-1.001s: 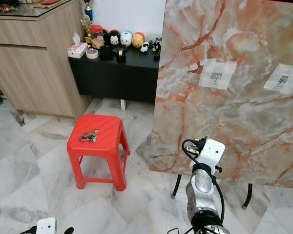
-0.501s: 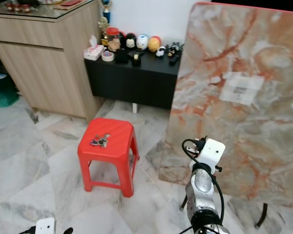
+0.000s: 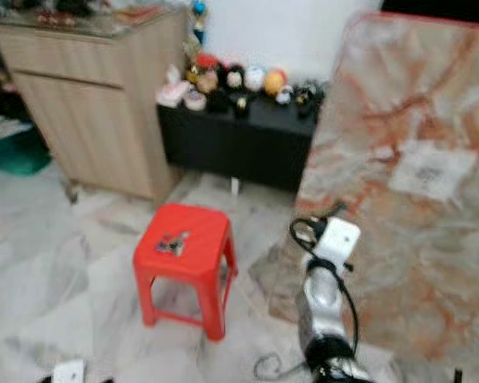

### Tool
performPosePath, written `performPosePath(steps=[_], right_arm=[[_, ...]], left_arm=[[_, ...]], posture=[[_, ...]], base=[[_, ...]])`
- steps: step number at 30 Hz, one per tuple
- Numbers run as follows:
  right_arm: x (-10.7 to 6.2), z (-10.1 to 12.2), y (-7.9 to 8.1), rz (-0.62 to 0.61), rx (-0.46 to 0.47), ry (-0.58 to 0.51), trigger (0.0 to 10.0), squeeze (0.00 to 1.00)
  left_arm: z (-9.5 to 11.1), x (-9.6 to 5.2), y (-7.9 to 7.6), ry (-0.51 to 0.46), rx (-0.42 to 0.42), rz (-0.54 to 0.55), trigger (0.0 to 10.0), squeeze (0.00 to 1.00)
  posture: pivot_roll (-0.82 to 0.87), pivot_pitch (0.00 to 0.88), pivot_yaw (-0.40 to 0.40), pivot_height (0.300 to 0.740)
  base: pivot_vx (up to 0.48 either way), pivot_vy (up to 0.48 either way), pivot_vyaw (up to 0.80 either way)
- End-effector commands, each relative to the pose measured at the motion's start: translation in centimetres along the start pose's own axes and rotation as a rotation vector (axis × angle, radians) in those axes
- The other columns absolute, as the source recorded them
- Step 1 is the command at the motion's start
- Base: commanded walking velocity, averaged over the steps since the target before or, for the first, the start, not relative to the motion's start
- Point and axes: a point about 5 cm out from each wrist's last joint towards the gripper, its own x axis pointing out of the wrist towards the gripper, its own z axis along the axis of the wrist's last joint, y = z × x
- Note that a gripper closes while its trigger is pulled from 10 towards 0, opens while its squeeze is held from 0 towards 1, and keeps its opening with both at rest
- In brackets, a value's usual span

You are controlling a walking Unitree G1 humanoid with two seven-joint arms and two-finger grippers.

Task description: Hang keys on a hook

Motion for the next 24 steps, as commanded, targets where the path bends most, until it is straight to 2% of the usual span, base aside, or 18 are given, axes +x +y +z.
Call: performPosePath(steps=[1, 8, 13, 17, 23, 24], right_arm=[[0.1, 0.4, 0.9, 0.010, 0.023, -0.013, 10.0, 0.00], [0.2, 0.5, 0.8, 0.001, 0.019, -0.020, 10.0, 0.00], [0.5, 1.7, 0.9, 0.012, -0.023, -0.086, 10.0, 0.00], [1.5, 3.8, 2.0, 0.078, -0.085, -0.165, 10.0, 0.00], [2.0, 5.0, 3.3, 0.162, -0.141, -0.207, 10.0, 0.00], [2.0, 5.4, 3.6, 0.173, -0.180, -0.228, 10.0, 0.00]], left_arm=[[-0.2, -0.1, 0.9, 0.009, 0.011, 0.023, 10.0, 0.00], [-0.3, -0.2, 1.0, 0.012, 0.010, 0.029, 10.0, 0.00], [-0.2, -0.2, 1.0, 0.010, 0.008, 0.030, 10.0, 0.00], [-0.1, -0.1, 0.8, 0.008, 0.009, 0.028, 10.0, 0.00], [0.0, 0.0, 0.8, 0.008, 0.006, 0.028, 10.0, 0.00], [0.0, 0.0, 0.7, 0.007, 0.003, 0.029, 10.0, 0.00]], posture=[[0.08, 0.022, -0.068, 0.740], [0.08, 0.026, -0.069, 0.740], [0.08, 0.027, -0.067, 0.740], [0.07, 0.028, -0.061, 0.740], [0.07, 0.026, -0.063, 0.740], [0.08, 0.026, -0.063, 0.740]], base=[[0.000, 0.000, -0.77], [0.000, 0.000, -0.77], [0.000, 0.000, 0.00], [0.000, 0.000, 0.00], [0.000, 0.000, 0.00], [0.000, 0.000, 0.00]])
